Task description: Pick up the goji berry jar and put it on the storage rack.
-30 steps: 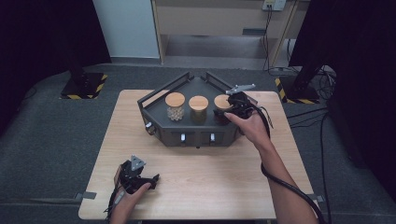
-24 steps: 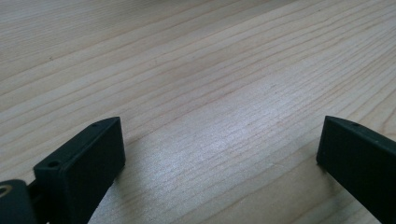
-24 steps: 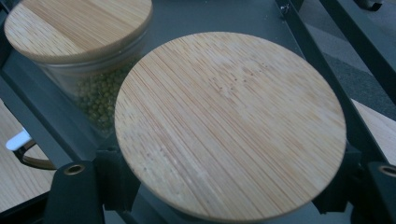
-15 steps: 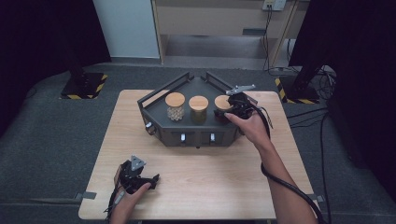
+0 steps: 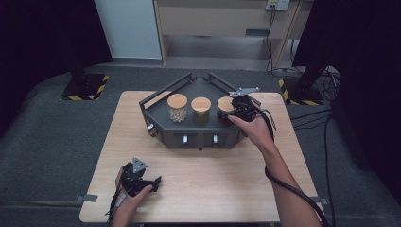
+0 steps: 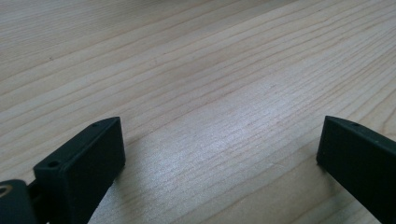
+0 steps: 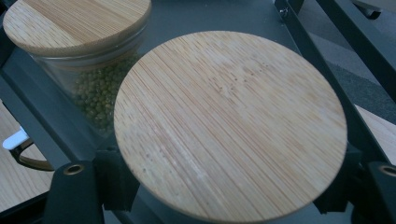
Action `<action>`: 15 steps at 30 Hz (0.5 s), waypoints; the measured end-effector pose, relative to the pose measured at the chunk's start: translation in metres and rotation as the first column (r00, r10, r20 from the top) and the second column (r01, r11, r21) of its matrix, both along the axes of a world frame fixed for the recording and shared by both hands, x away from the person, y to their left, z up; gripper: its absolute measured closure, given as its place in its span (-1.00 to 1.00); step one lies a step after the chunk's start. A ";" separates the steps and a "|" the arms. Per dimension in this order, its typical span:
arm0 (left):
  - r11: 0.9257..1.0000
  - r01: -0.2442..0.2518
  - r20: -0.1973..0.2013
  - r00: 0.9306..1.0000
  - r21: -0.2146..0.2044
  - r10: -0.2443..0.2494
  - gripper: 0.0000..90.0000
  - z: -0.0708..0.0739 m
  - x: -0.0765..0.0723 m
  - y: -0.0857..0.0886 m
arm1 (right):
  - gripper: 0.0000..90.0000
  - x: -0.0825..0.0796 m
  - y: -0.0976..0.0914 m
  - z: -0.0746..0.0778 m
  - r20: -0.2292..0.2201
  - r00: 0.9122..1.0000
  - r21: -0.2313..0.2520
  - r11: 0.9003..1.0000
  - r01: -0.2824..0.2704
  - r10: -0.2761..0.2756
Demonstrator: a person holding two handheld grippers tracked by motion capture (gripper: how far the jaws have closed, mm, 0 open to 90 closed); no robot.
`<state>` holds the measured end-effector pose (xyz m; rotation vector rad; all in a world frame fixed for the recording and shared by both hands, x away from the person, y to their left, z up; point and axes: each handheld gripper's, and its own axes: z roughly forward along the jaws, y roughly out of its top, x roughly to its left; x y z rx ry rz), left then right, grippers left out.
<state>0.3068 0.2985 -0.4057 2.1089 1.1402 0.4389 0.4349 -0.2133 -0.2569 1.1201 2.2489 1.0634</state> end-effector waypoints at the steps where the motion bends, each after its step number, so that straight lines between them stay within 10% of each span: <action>1: 1.000 0.000 0.000 1.000 0.000 0.000 -1.00 0.000 0.000 0.000 | -0.42 0.000 0.000 0.000 0.002 1.000 -0.001 1.000 -0.002 0.002; 15: 1.000 0.000 0.000 1.000 0.000 0.000 -1.00 0.000 0.000 0.000 | -0.84 -0.015 -0.007 0.007 0.036 0.999 -0.003 1.000 -0.019 0.019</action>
